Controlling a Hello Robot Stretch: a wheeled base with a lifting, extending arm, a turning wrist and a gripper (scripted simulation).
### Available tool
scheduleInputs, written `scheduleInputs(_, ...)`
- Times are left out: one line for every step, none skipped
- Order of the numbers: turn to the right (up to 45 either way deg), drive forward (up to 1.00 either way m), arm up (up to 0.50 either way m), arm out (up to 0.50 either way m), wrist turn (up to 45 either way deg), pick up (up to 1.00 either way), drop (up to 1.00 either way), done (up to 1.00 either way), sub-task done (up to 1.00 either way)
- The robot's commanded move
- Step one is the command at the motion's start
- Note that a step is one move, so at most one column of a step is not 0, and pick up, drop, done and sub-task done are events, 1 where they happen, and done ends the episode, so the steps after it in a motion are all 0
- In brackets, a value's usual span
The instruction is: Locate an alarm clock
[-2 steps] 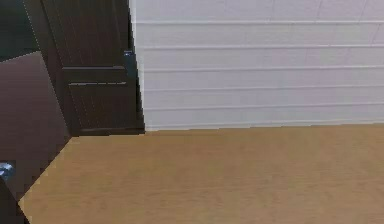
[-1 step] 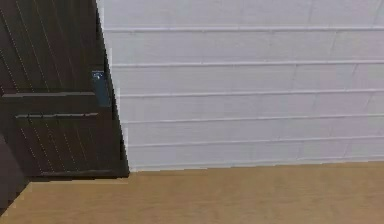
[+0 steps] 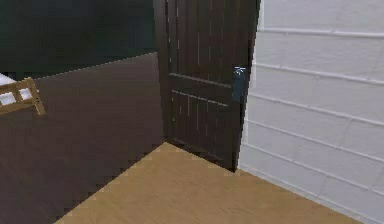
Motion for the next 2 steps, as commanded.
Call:
scheduleInputs(0.0, 0.55, 0.0, 0.0, 0.0, 0.0, 0.0, 0.0, 0.0)
scheduleInputs(-27.0, 0.0, 0.0, 0.0, 0.0, 0.0, 0.0, 0.0, 0.0)
